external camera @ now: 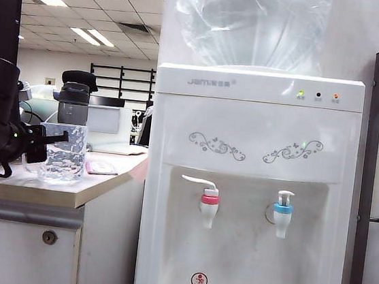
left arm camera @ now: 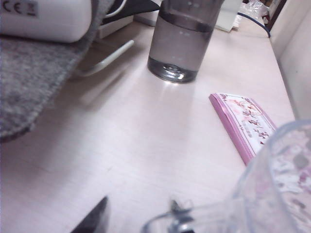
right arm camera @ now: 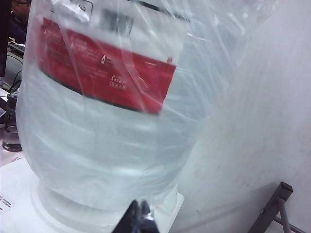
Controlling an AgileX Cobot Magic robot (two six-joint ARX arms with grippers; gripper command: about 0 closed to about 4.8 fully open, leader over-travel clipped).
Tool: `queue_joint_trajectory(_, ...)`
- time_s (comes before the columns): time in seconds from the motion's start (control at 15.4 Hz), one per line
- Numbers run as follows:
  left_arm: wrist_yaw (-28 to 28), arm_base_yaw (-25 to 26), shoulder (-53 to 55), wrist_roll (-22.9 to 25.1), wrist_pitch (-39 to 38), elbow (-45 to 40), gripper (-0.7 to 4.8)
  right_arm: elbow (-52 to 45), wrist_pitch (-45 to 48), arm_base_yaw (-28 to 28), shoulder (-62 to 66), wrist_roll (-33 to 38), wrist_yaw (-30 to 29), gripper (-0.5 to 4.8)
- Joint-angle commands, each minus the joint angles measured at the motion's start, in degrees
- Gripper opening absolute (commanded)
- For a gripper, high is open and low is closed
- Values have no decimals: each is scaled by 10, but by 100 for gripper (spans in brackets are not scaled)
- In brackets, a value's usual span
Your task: Pick up the plastic mug from the left desk, go to the cold water outlet of the water dispenser, press the vertical switch to get some water, then put the mug back on the desk.
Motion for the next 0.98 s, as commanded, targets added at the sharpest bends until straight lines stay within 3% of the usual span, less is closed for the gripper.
queue_joint_trajectory(0.07,9,-1,-38,2,-51,-11,162,3,6,0,-2,5,-1,-5)
queue_joint_trajectory(0.65,5,-1,-128,2,-259,-11,160,3,6,0,-2,5,-1,-5)
queue_joint_trajectory(0.72,5,-1,-139,2,-274,-11,146,2,5,0,-2,5,-1,-5)
queue_joint_trajectory(0.85,5,-1,-192,5,-345,-12,8,2,6,0,-2,20,0,-5)
queue_joint_trajectory(0.98,7,-1,-251,6,-405,-22,-6,2,6,0,-3,21,2,-5)
